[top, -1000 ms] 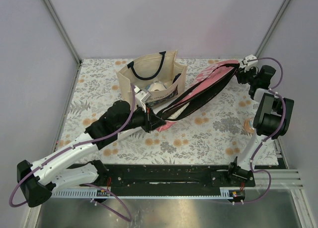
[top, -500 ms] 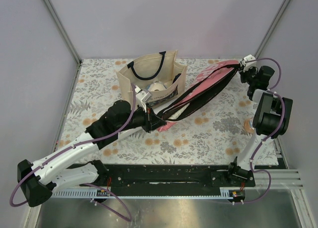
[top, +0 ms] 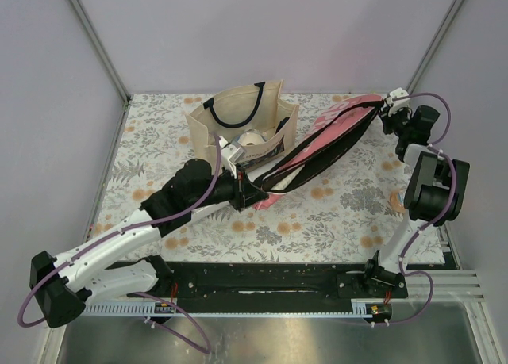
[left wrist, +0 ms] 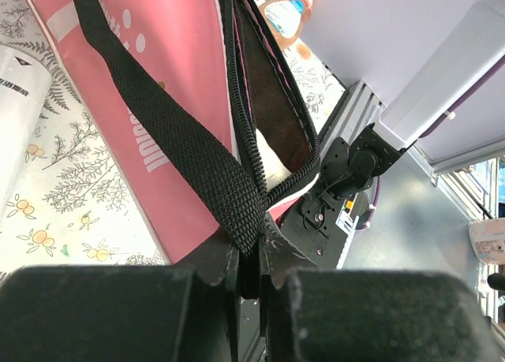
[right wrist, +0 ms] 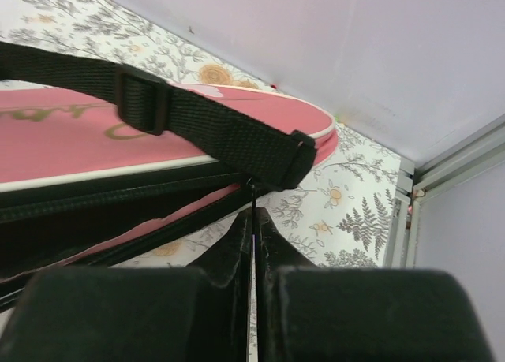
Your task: Pack up the badminton gear
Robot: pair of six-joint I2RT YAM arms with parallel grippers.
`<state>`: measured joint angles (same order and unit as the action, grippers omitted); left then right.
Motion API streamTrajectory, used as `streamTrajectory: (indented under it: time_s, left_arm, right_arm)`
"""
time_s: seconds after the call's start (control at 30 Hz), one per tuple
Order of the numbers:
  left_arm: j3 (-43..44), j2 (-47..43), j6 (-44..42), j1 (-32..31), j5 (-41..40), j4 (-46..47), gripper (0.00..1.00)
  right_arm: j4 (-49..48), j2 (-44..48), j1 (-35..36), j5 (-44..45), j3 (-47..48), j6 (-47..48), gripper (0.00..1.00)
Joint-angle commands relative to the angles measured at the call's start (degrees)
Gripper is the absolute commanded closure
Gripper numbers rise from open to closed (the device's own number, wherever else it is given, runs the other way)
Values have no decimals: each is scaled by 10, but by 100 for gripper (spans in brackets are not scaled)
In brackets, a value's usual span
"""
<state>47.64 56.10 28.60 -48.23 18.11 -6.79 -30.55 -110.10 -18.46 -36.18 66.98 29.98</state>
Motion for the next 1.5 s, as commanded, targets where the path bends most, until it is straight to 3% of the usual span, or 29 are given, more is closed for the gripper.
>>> streamTrajectory:
  time_s: [0.0,0.17,0.27,0.53,1.0,1.2,1.47]
  left_arm:
    - [3,2,24,4,2,50,100]
    - [-3,9,24,4,4,66,100]
    - [-1,19,20,5,11,65,100]
    - [-11,40,13,4,9,121,100]
    - [-22,91,-5,2,-4,196,100]
    - [-28,118,1,-5,-14,218,100]
    - [-34,133,-16,-17,-41,225,100]
  right_arm:
    - [1,69,4,-35,-25,-21,100]
    - [7,119,6,-33,-67,-82,100]
    - [64,153,17,-28,-83,-129,100]
    - [108,309,66,-12,-197,-209,100]
    - [264,631,251,-11,-317,-295,100]
    - [327,687,323,-13,-322,-320,100]
    - [263,688,400,-36,-340,-371,100]
